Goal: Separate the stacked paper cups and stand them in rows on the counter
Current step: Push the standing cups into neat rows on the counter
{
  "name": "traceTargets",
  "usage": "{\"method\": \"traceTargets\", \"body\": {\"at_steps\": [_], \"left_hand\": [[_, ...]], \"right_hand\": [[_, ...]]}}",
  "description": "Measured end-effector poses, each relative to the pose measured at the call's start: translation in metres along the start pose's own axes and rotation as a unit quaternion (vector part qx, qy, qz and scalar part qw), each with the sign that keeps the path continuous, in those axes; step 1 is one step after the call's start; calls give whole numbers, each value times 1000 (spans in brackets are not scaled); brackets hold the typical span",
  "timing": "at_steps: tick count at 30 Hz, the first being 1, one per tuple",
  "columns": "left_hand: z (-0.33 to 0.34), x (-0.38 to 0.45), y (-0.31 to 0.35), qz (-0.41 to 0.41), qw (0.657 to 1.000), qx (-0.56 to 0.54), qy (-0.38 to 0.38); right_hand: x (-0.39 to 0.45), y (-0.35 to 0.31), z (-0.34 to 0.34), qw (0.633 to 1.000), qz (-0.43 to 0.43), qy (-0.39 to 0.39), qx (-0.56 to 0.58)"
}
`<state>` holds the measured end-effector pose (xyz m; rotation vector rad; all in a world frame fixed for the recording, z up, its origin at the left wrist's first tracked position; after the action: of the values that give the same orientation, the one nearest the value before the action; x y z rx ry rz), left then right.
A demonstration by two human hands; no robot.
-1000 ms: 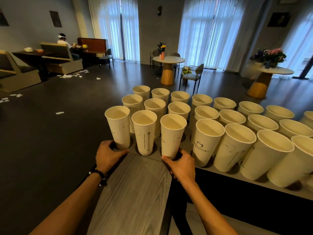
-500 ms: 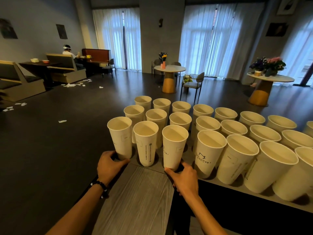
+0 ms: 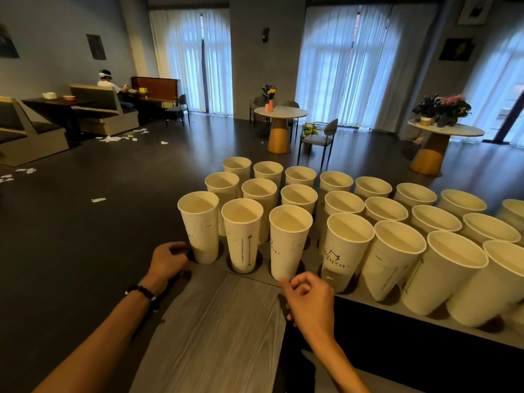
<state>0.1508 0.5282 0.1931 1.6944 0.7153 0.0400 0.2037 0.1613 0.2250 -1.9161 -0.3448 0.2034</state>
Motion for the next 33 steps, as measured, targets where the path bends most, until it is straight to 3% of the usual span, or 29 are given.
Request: {"method": "traceTargets", "body": {"at_steps": [5, 10, 14, 19, 33], "left_hand": [[-57, -22, 71, 141, 982, -46, 118], [-68, -45, 184, 261, 959, -2, 114], [-43, -18, 222, 224, 965, 126, 57], [-23, 35, 215, 154, 957, 246, 12], [6, 85, 227, 153, 928, 340, 3]], "right_hand": [[-9, -83, -34, 996, -75, -40, -1], [38, -184, -64, 978, -137, -106, -114], [106, -216, -58, 959, -130, -108, -227], [162, -209, -15, 923, -148, -154, -320], [214, -198, 16, 873, -156, -162, -433]]}}
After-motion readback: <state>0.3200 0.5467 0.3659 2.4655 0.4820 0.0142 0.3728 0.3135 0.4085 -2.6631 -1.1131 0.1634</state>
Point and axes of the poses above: each hand's wrist, its own x-axis towards the middle knuckle, its own z-axis out of the palm, y = z × x, the point moved 9 cm from there along x, towards the middle knuckle, and after that the axes turned 15 degrees about -y, right-handed, at the moved point
